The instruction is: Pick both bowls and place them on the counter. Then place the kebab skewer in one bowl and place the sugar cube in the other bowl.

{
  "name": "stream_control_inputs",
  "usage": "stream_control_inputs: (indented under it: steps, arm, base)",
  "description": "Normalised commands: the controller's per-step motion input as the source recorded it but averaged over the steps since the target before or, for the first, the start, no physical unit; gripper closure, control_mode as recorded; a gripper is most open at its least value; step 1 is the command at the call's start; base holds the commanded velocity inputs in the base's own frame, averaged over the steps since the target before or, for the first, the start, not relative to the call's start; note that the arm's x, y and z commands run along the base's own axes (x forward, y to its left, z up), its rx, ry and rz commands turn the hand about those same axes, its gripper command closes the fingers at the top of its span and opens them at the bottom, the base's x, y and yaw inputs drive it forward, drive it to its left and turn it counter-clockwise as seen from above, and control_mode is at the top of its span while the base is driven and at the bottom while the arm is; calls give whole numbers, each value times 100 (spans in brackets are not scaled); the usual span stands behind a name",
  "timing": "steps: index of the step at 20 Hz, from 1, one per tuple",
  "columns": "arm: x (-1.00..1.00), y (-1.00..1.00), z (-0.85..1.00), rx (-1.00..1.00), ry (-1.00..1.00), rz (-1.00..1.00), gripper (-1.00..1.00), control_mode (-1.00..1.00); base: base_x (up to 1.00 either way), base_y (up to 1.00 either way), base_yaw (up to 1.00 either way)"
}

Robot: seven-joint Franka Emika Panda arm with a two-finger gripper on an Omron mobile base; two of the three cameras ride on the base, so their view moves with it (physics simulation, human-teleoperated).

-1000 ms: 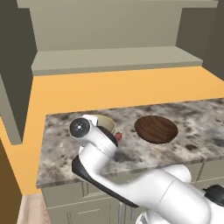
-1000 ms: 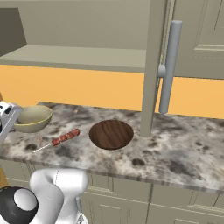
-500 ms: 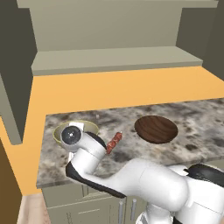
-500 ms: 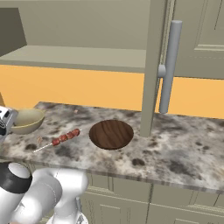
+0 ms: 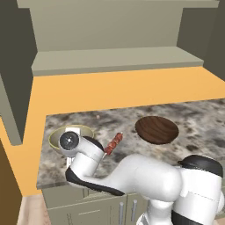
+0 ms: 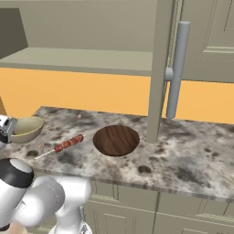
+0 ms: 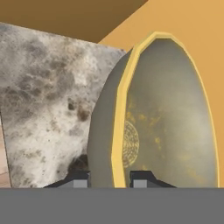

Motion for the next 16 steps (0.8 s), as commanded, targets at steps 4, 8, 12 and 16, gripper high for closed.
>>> stream_control_inputs:
  steps: [4,8,12,16]
  arm:
    - [-1,-2,-17,0,0,0,100,-100]
    - [-2,-4,-13,0,1,0,100,-100]
    - [0,-5,-21,0,5,0,100,-100]
    - [10,0,-31,0,7,3,100,-100]
  base:
    - [0,0,0]
    - [0,0,0]
    - [0,0,0]
    - [0,0,0]
